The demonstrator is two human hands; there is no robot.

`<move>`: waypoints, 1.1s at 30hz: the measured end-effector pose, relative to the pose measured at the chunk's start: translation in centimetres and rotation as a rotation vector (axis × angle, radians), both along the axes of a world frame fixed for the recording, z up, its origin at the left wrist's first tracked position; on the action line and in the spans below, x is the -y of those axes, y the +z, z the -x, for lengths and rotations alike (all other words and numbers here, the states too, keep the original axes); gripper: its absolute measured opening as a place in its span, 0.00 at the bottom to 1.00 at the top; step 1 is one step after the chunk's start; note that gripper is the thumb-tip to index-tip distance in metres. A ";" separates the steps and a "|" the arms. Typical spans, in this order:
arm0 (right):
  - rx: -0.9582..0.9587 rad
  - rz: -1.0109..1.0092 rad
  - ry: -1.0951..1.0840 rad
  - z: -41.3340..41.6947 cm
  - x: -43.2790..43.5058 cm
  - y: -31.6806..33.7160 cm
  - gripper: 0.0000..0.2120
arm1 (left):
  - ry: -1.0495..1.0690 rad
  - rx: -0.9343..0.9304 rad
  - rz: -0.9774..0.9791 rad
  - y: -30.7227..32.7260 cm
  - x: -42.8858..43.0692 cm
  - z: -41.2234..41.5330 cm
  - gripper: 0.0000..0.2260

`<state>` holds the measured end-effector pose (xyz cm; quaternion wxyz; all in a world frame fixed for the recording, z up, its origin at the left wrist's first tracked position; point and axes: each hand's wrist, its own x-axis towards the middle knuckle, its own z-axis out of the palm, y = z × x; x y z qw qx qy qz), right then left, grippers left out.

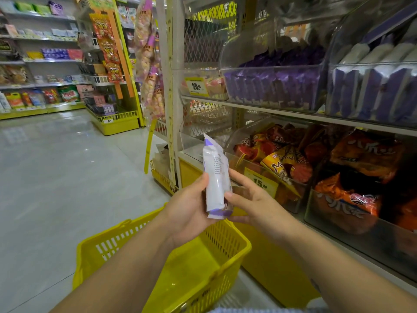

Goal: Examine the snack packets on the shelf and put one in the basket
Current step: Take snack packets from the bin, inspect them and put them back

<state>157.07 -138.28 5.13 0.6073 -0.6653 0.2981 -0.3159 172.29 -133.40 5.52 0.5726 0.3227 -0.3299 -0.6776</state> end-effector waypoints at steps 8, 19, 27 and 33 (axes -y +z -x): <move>-0.010 0.063 -0.087 0.3 0.4 -0.3 0.29 | 0.049 0.207 0.097 -0.4 0.1 -1.3 0.16; -0.109 0.448 -0.099 1.1 -0.6 1.4 0.34 | 0.157 0.395 0.134 -1.0 0.3 -3.2 0.18; 0.063 0.265 -0.062 1.5 -0.9 2.5 0.28 | 0.152 0.073 0.110 -1.1 0.9 -4.3 0.24; 0.149 0.183 -0.152 1.4 -0.5 2.2 0.22 | 0.133 0.072 0.082 -1.1 1.0 -4.2 0.22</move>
